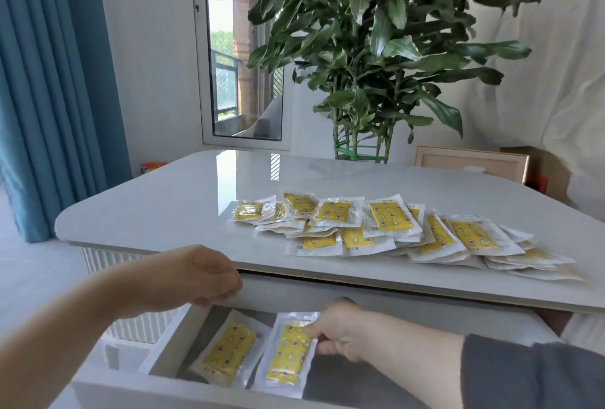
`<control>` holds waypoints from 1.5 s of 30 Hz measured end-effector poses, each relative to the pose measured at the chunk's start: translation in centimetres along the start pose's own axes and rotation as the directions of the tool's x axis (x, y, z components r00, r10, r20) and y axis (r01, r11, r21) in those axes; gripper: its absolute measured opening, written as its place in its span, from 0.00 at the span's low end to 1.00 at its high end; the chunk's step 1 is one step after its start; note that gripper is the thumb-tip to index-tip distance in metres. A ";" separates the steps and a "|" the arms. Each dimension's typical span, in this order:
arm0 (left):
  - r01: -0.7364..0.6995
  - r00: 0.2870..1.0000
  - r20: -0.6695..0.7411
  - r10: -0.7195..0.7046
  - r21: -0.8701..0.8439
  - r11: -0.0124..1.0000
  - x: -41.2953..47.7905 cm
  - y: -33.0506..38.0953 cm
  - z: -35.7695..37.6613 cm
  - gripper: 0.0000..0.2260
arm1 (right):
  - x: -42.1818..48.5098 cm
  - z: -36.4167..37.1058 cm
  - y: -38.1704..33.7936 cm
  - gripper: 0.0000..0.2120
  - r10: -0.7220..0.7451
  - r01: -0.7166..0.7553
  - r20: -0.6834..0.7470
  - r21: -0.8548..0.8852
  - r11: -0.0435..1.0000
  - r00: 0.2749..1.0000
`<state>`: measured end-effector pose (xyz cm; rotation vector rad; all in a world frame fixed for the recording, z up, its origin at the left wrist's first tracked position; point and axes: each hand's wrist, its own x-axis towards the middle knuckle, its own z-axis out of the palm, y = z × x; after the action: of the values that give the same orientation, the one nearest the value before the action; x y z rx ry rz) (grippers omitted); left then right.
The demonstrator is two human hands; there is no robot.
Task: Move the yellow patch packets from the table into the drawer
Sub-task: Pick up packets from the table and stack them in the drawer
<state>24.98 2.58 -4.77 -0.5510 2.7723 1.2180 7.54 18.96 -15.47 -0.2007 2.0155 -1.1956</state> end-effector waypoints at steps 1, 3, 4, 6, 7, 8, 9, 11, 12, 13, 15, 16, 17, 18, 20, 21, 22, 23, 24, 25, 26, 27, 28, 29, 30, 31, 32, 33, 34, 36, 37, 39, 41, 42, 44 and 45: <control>-0.014 1.000 -0.011 0.013 -0.064 0.998 -0.1 0.1 -0.2 0.08 | 0.5 0.2 0.0 0.08 -0.003 0.003 0.003 -0.019 1.000 1.000; -0.050 0.999 -0.018 0.048 -0.177 0.983 -0.2 0.5 -0.6 0.10 | 1.1 0.4 0.1 0.08 0.002 -0.002 0.007 -0.062 0.998 1.000; -0.067 0.998 -0.022 0.064 -0.203 0.977 -0.2 0.7 -0.7 0.11 | 1.3 0.4 0.1 0.06 0.013 -0.011 0.020 -0.082 0.997 1.000; -0.097 0.995 -0.052 0.088 -0.236 0.967 -0.3 0.9 -1.1 0.13 | 1.2 0.4 -0.2 0.03 0.064 -0.057 0.090 -0.083 0.995 0.994; -0.112 0.993 -0.072 0.097 -0.257 0.960 -0.3 0.9 -1.3 0.14 | 1.0 0.3 -0.4 0.04 0.082 -0.071 0.131 -0.087 0.994 0.988; -0.127 0.990 -0.089 0.106 -0.287 0.949 -0.4 0.9 -1.4 0.17 | 0.6 0.3 -0.7 0.07 0.082 -0.063 0.159 -0.120 0.991 0.984; -0.148 0.987 -0.113 0.117 -0.322 0.935 -0.4 0.9 -1.5 0.21 | -0.2 0.1 -1.0 0.10 0.071 -0.039 0.182 -0.170 0.985 0.981; -0.166 0.978 -0.183 0.104 -0.365 0.916 -0.3 1.1 -1.6 0.23 | -1.8 -0.4 -1.6 0.18 0.029 0.016 0.152 -0.285 0.958 0.988; -0.168 0.969 -0.234 0.081 -0.381 0.909 0.0 1.3 -1.5 0.18 | -3.0 -0.7 -1.9 0.21 -0.006 0.064 0.154 -0.374 0.925 0.988; -0.162 0.956 -0.291 0.045 -0.393 0.905 0.6 1.5 -1.4 0.13 | -4.5 -1.1 -2.3 0.22 -0.036 0.127 0.185 -0.507 0.853 0.982; -0.135 0.917 -0.396 -0.039 -0.402 0.906 2.2 2.3 -1.1 0.10 | -7.9 -2.3 -3.4 0.20 -0.095 0.255 0.263 -0.683 0.684 0.960; -0.126 0.898 -0.435 -0.069 -0.405 0.906 3.2 2.7 -1.0 0.09 | -9.5 -3.0 -3.9 0.18 -0.112 0.291 0.290 -0.699 0.653 0.950; -0.115 0.885 -0.457 -0.092 -0.405 0.907 4.4 3.1 -0.8 0.09 | -10.8 -3.8 -4.3 0.17 -0.123 0.308 0.307 -0.680 0.665 0.944; -0.098 0.881 -0.461 -0.109 -0.401 0.911 5.6 3.7 -0.6 0.10 | -12.0 -4.7 -4.6 0.16 -0.138 0.316 0.317 -0.623 0.715 0.938; -0.051 0.885 -0.446 -0.130 -0.371 0.927 8.5 4.5 -0.1 0.10 | -13.6 -6.7 -5.3 0.12 -0.187 0.315 0.307 -0.451 0.835 0.933; -0.025 0.883 -0.451 -0.133 -0.328 0.944 9.9 4.9 0.1 0.09 | -14.0 -7.7 -5.9 0.09 -0.233 0.324 0.263 -0.390 0.862 0.936; 0.005 0.875 -0.466 -0.133 -0.267 0.964 11.3 5.3 0.4 0.09 | -14.2 -8.6 -6.6 0.07 -0.285 0.336 0.192 -0.338 0.879 0.939; 0.043 0.862 -0.490 -0.130 -0.186 0.982 12.6 5.5 0.5 0.10 | -13.9 -9.5 -7.3 0.06 -0.337 0.351 0.098 -0.297 0.888 0.936; 0.097 0.840 -0.527 -0.134 -0.098 0.991 13.7 5.5 0.5 0.11 | -13.3 -10.4 -8.2 0.05 -0.389 0.369 -0.015 -0.281 0.886 0.921; 0.168 0.806 -0.574 -0.145 -0.014 0.986 14.7 5.3 0.3 0.13 | -12.2 -11.4 -9.0 0.05 -0.449 0.388 -0.145 -0.318 0.865 0.882; 0.234 0.769 -0.622 -0.150 0.055 0.971 15.4 5.1 0.1 0.12 | -11.0 -12.3 -9.6 0.05 -0.510 0.385 -0.266 -0.405 0.829 0.818; 0.293 0.734 -0.660 -0.158 0.098 0.951 16.0 4.6 -0.3 0.11 | -10.0 -13.2 -10.2 0.04 -0.567 0.354 -0.358 -0.509 0.785 0.742; 0.349 0.708 -0.685 -0.173 0.127 0.929 16.3 4.2 -0.7 0.10 | -9.2 -14.0 -10.6 0.04 -0.603 0.308 -0.410 -0.587 0.749 0.684; 0.397 0.692 -0.698 -0.188 0.150 0.906 16.8 3.6 -1.1 0.10 | -8.5 -14.6 -10.8 0.05 -0.617 0.258 -0.440 -0.636 0.727 0.653; 0.437 0.686 -0.700 -0.198 0.179 0.881 17.1 3.2 -1.5 0.11 | -8.0 -15.1 -11.0 0.07 -0.620 0.212 -0.462 -0.667 0.714 0.634; 0.466 0.691 -0.692 -0.208 0.205 0.861 17.5 2.8 -1.8 0.13 | -7.4 -15.6 -11.1 0.09 -0.612 0.164 -0.484 -0.685 0.710 0.626; 0.478 0.700 -0.680 -0.219 0.219 0.850 17.7 2.6 -2.0 0.15 | -6.8 -15.9 -11.2 0.10 -0.600 0.119 -0.505 -0.696 0.708 0.621; 0.482 0.712 -0.663 -0.233 0.219 0.848 17.7 2.6 -2.1 0.15 | -6.2 -16.1 -11.2 0.10 -0.584 0.082 -0.519 -0.699 0.710 0.624; 0.484 0.723 -0.643 -0.254 0.208 0.850 17.7 2.5 -2.2 0.15 | -5.5 -16.2 -11.2 0.10 -0.564 0.057 -0.524 -0.698 0.714 0.638; 0.487 0.725 -0.625 -0.288 0.170 0.857 17.7 2.4 -2.3 0.16 | -4.5 -16.1 -11.1 0.13 -0.519 0.025 -0.518 -0.691 0.723 0.680; 0.486 0.726 -0.619 -0.299 0.154 0.860 17.8 2.3 -2.5 0.17 | -4.1 -16.1 -11.1 0.15 -0.496 0.010 -0.509 -0.691 0.723 0.703; 0.482 0.733 -0.607 -0.308 0.143 0.864 17.8 2.1 -2.7 0.22 | -3.4 -16.1 -10.9 0.18 -0.468 -0.011 -0.490 -0.699 0.715 0.736; 0.489 0.735 -0.598 -0.320 0.140 0.861 17.8 2.0 -2.9 0.26 | -2.8 -16.2 -10.6 0.20 -0.457 -0.022 -0.492 -0.698 0.715 0.741; 0.494 0.734 -0.591 -0.334 0.127 0.860 17.8 2.0 -3.1 0.27 | -2.6 -16.3 -10.5 0.21 -0.461 -0.025 -0.496 -0.701 0.713 0.736; 0.509 0.734 -0.566 -0.376 0.092 0.856 17.7 1.9 -3.4 0.29 | -2.4 -16.3 -10.4 0.22 -0.464 -0.031 -0.503 -0.702 0.712 0.729; 0.518 0.733 -0.548 -0.403 0.066 0.853 17.6 1.9 -3.6 0.30 | -2.3 -16.3 -10.4 0.23 -0.459 -0.032 -0.504 -0.698 0.715 0.731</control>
<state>8.18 -4.03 -4.48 -1.6451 2.8047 0.7120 -4.40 25.51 -1.57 -0.4525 3.1035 -0.6281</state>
